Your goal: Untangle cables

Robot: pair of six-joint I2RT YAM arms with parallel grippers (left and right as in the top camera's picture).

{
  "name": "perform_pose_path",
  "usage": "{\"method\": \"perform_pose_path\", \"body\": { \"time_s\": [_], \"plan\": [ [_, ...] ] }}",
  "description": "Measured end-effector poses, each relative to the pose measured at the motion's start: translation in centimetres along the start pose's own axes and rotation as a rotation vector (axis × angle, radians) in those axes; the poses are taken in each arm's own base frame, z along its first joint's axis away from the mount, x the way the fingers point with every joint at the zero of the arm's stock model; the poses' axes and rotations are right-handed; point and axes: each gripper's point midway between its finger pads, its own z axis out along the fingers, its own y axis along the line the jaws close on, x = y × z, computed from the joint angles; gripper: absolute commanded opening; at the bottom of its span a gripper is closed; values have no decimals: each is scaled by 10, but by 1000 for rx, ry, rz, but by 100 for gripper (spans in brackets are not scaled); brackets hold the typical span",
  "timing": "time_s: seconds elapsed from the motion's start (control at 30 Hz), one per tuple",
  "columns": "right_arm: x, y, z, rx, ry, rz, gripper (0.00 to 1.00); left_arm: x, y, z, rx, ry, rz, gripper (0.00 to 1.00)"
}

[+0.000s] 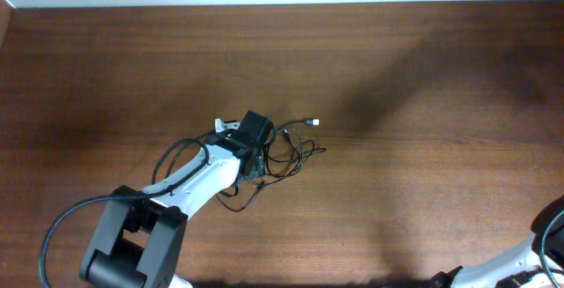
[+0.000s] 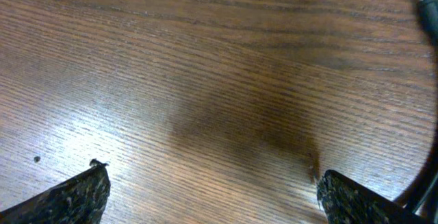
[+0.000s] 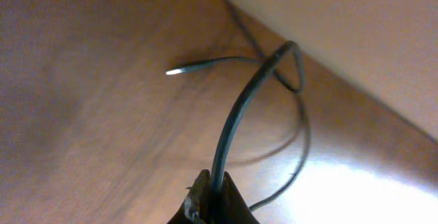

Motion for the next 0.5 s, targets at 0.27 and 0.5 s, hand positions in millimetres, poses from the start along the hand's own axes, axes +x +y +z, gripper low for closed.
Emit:
{"method": "perform_pose_path", "body": {
  "time_s": [0.27, 0.5],
  "plan": [
    [-120, 42, -328, -241, -709, -3, 4, -1, -1, 0, 3, -3, -1, 99],
    [-102, 3, -294, 30, -609, 29, 4, -1, -1, 0, 2, -3, -1, 99]
  ]
}}
